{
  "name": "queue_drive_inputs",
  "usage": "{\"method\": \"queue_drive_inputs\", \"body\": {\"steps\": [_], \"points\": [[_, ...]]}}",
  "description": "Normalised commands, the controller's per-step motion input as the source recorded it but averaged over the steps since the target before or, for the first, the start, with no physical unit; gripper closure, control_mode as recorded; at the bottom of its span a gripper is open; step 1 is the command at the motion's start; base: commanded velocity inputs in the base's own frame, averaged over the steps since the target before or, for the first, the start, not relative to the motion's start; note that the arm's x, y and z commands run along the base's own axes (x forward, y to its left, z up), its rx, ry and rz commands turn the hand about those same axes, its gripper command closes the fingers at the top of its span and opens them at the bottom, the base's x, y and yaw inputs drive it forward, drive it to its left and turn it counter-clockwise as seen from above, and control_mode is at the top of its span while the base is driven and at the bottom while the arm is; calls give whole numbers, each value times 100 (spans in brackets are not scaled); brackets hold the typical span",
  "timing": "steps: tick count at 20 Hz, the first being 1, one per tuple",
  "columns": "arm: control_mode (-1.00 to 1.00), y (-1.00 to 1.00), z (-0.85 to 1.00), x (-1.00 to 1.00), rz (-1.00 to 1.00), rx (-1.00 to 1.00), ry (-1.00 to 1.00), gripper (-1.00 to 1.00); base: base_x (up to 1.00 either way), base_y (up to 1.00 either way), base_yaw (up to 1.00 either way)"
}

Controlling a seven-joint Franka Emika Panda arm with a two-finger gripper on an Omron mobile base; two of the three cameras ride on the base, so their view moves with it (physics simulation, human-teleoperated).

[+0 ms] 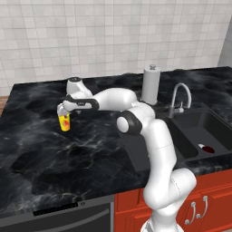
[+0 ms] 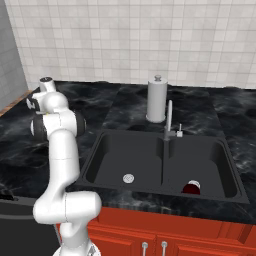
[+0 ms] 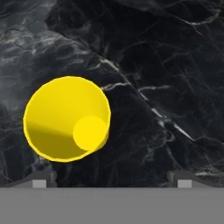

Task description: Move any existing items from the left basin to the right basin for drying. Then move the cup from the counter to the left basin of the sink for washing.

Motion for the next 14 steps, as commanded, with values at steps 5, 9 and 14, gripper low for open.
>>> {"method": "queue_drive_inputs", "body": {"steps": [5,9,14], "points": [[-100,0,-5,0,0,0,0,-100,0,0,0],[-100,-1,2,-1,0,0,-3,-100,0,0,0],[-100,0,9,0,0,0,0,-100,0,0,0]]}}
